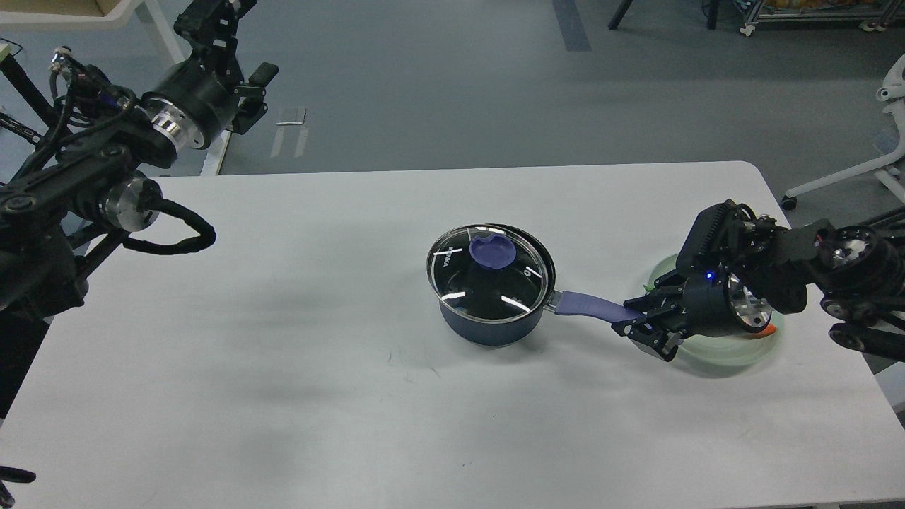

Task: Open pot lid
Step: 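Swing the left gripper over the pot toward the purple lid knob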

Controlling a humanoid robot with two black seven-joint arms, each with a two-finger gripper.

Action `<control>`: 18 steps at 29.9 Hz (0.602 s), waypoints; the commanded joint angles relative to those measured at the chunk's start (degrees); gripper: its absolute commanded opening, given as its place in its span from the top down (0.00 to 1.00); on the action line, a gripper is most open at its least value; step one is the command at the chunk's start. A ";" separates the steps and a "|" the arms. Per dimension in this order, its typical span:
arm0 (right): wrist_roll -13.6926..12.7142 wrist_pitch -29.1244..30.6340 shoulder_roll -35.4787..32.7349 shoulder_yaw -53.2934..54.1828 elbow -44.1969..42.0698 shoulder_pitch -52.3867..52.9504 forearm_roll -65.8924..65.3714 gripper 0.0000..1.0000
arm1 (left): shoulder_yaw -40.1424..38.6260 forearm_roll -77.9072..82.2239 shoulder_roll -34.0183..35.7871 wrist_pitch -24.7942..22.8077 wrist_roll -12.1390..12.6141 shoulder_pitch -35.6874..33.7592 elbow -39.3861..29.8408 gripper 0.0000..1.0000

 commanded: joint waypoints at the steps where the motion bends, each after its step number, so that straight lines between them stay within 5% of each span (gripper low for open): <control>1: 0.14 0.04 0.26 0.14 -0.01 0.17 0.37 0.71 | 1.99 11.49 -0.10 0.10 0.18 -1.81 -3.92 0.01; 9: 0.32 -0.04 0.35 0.14 0.17 -0.35 0.46 0.72 | 3.48 41.10 -0.89 3.09 -0.09 -1.47 -12.01 0.02; 18: 0.58 -0.13 0.44 0.32 0.34 0.17 0.63 0.80 | 9.37 67.04 -4.67 7.22 -0.18 -1.90 -13.16 0.02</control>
